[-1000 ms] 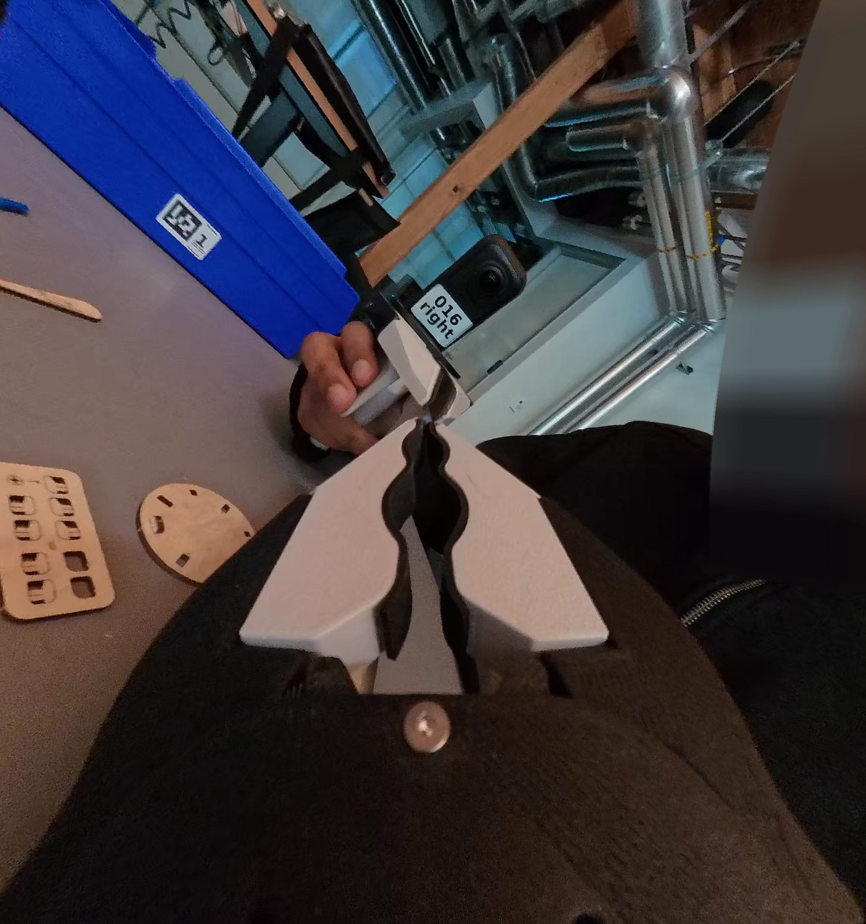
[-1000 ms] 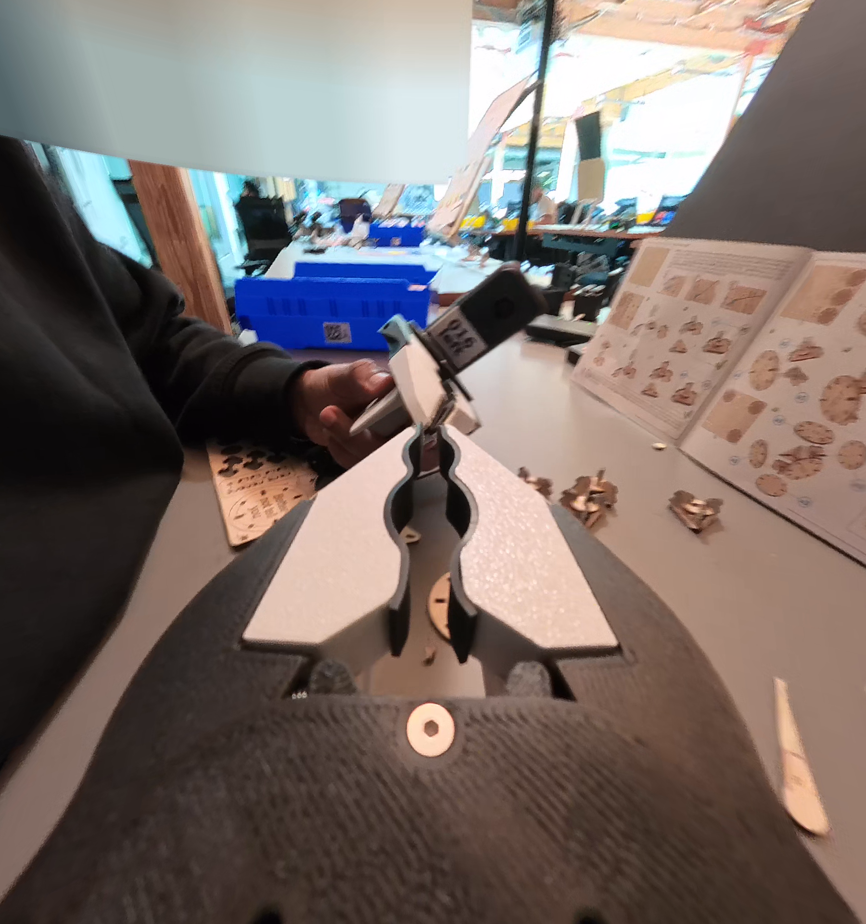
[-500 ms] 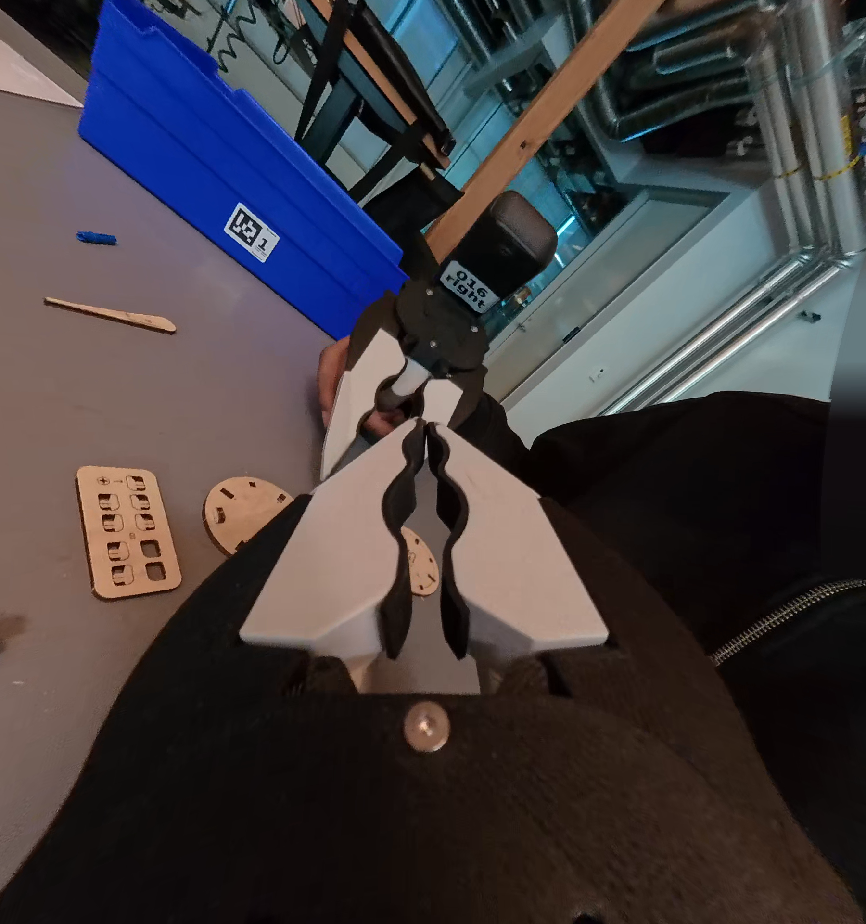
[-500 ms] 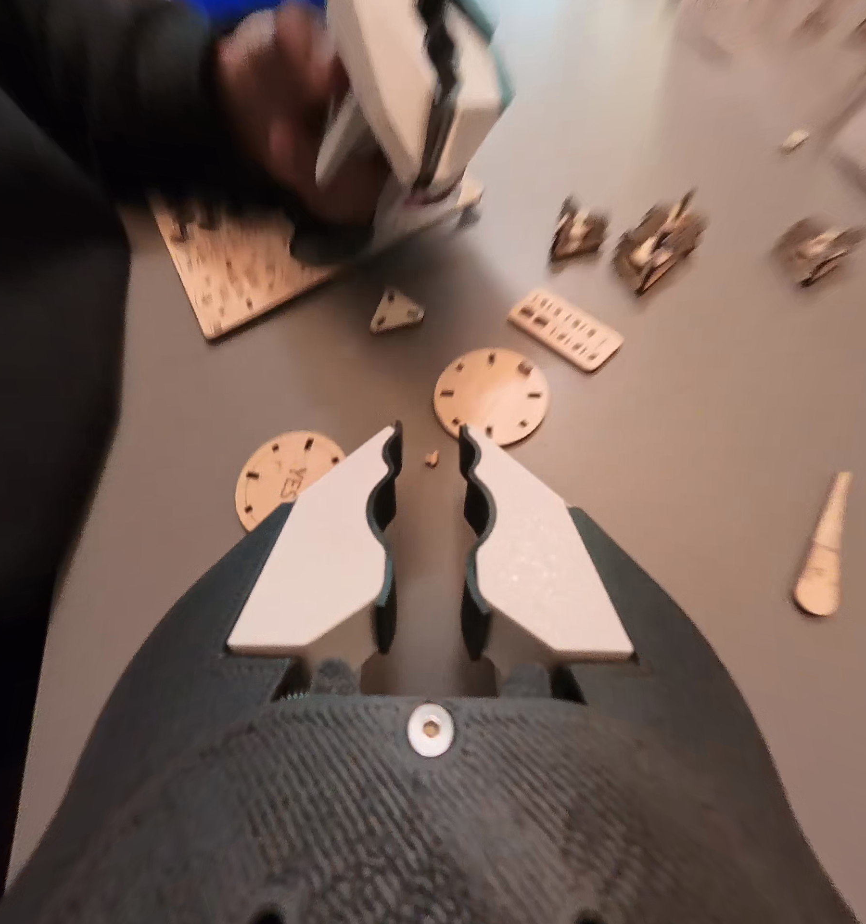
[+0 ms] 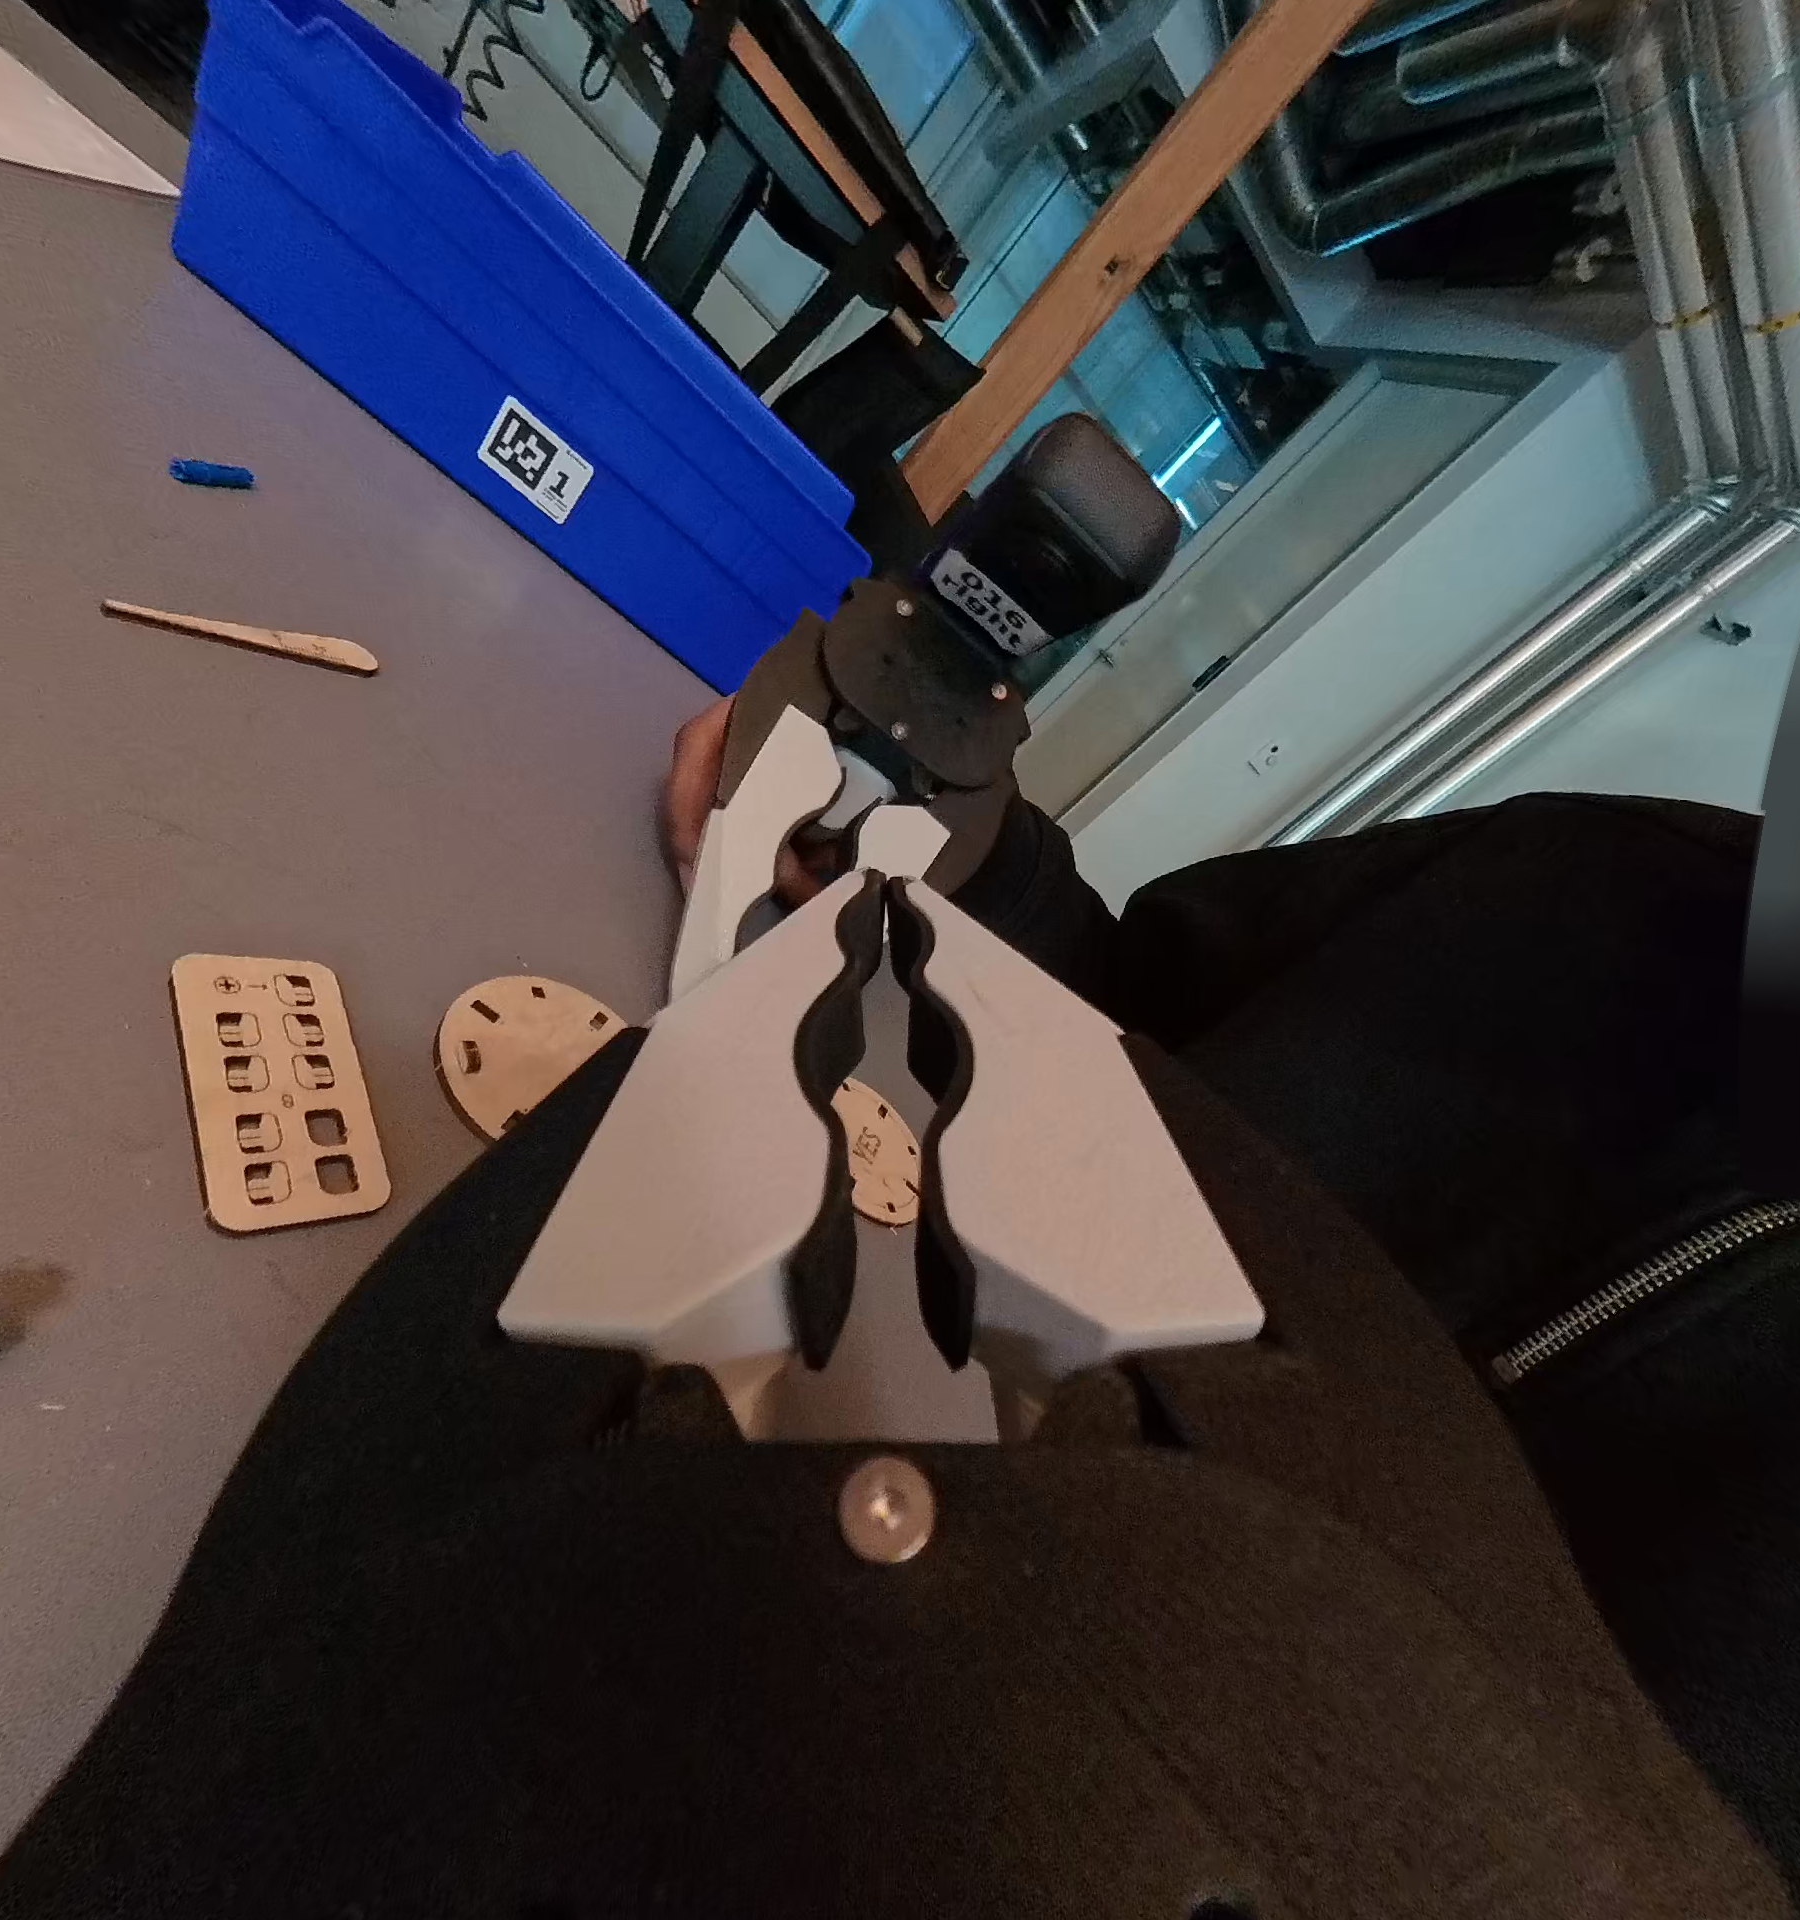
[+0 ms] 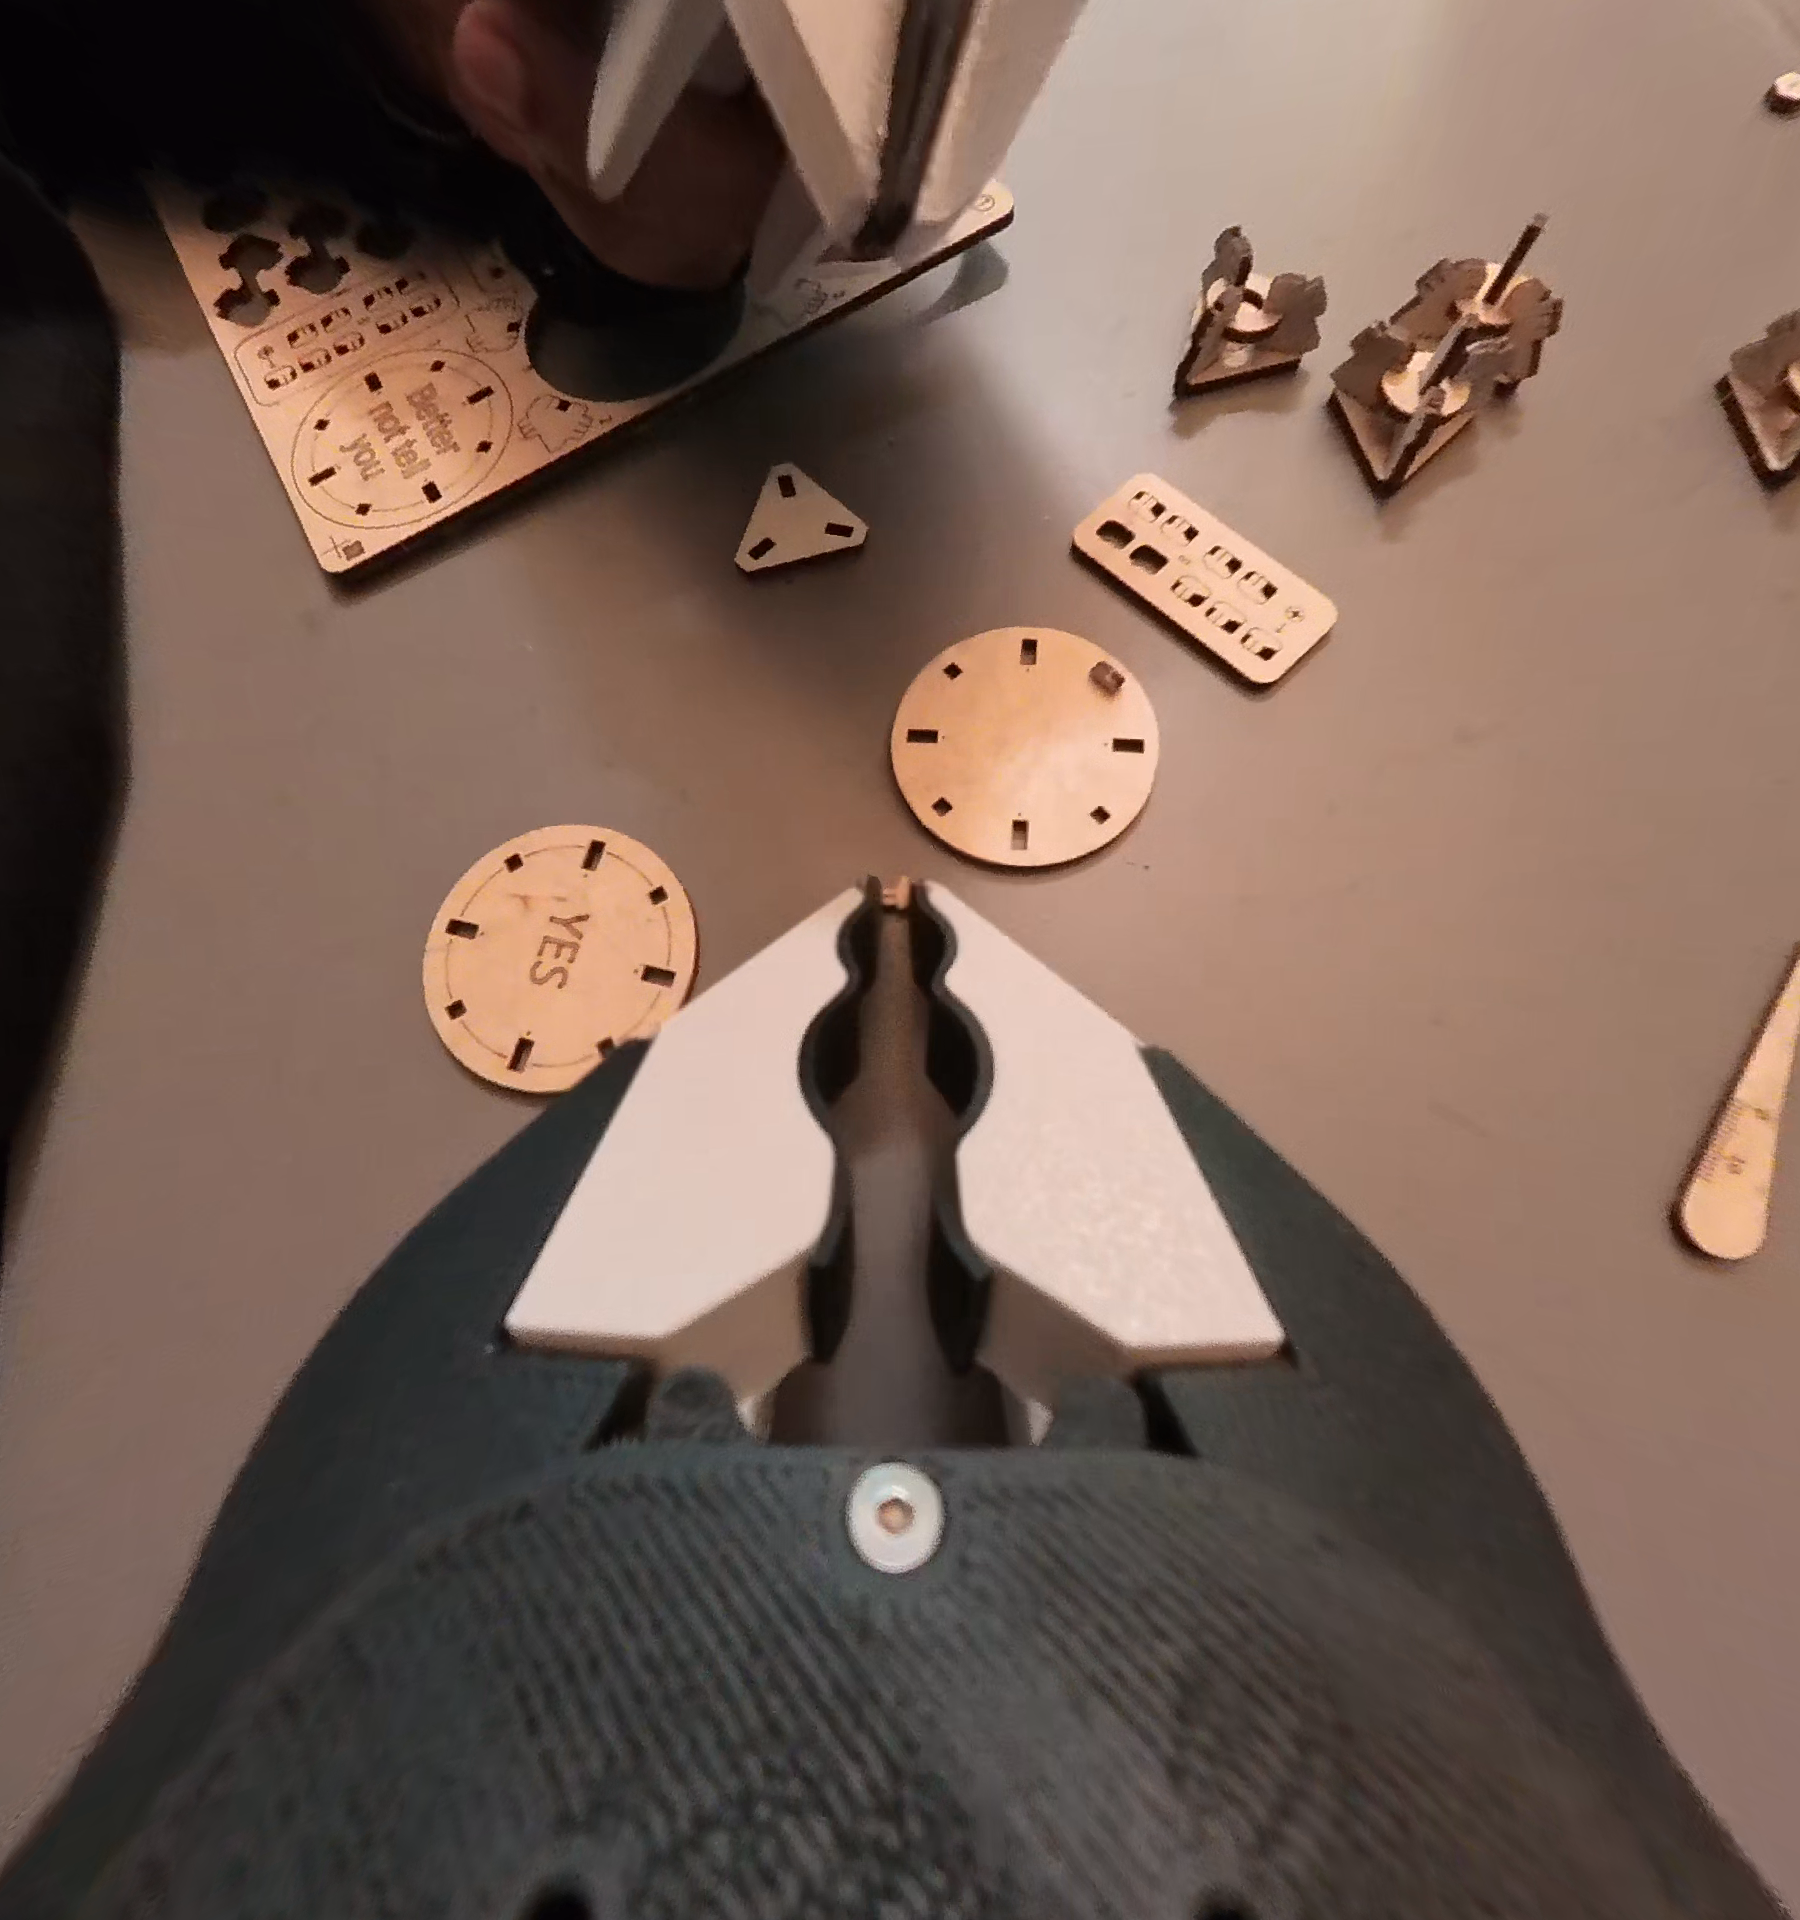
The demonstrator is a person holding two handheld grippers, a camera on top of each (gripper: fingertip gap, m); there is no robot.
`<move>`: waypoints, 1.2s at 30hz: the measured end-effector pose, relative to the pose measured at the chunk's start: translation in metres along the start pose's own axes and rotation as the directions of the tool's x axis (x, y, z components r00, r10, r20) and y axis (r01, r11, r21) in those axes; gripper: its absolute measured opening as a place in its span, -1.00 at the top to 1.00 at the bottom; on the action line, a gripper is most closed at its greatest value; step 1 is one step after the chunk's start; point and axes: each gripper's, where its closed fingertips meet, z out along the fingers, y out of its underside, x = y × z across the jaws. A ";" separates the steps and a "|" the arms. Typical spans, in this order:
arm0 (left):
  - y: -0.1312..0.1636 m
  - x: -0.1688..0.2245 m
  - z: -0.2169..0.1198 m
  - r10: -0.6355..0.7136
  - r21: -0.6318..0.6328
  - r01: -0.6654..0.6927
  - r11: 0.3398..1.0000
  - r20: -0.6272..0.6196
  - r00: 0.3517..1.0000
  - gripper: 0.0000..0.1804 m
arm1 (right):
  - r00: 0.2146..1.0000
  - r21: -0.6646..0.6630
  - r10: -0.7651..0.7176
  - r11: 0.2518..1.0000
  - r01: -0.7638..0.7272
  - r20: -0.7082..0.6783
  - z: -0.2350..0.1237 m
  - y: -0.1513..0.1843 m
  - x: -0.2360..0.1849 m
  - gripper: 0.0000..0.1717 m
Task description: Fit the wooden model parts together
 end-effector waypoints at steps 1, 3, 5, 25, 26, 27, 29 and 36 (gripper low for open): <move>0.000 0.000 0.000 -0.001 0.001 0.001 1.000 -0.001 1.000 1.00 | 1.000 0.002 -0.026 1.000 0.026 -0.012 0.000 0.000 0.001 0.96; 0.000 0.000 0.000 -0.005 0.003 0.005 1.000 -0.003 1.000 1.00 | 0.995 0.027 -0.078 0.996 0.080 -0.066 -0.002 -0.005 0.006 0.96; -0.001 0.000 -0.001 -0.011 0.008 0.012 1.000 -0.008 1.000 1.00 | 0.980 0.092 -0.139 0.984 0.153 -0.140 -0.008 -0.018 0.013 0.97; -0.004 0.023 0.004 -0.140 0.051 0.154 0.987 -0.209 0.968 0.91 | 0.851 0.471 -0.300 0.730 0.496 -0.432 -0.050 -0.097 -0.011 0.96; -0.005 0.023 0.004 -0.145 0.055 0.160 0.986 -0.215 0.966 0.93 | 0.852 0.472 -0.299 0.730 0.494 -0.429 -0.050 -0.097 -0.012 0.96; -0.005 0.023 0.003 -0.148 0.058 0.164 0.985 -0.215 0.965 0.95 | 0.851 0.472 -0.301 0.728 0.497 -0.431 -0.050 -0.098 -0.012 0.96; -0.004 0.020 0.004 -0.153 0.052 0.167 0.985 -0.203 0.967 0.94 | 0.847 0.471 -0.304 0.725 0.503 -0.437 -0.051 -0.098 -0.012 0.96; 0.001 0.022 0.007 -0.184 0.028 0.195 0.980 -0.227 0.956 0.93 | 0.836 0.458 -0.323 0.720 0.521 -0.444 -0.049 -0.098 -0.014 0.96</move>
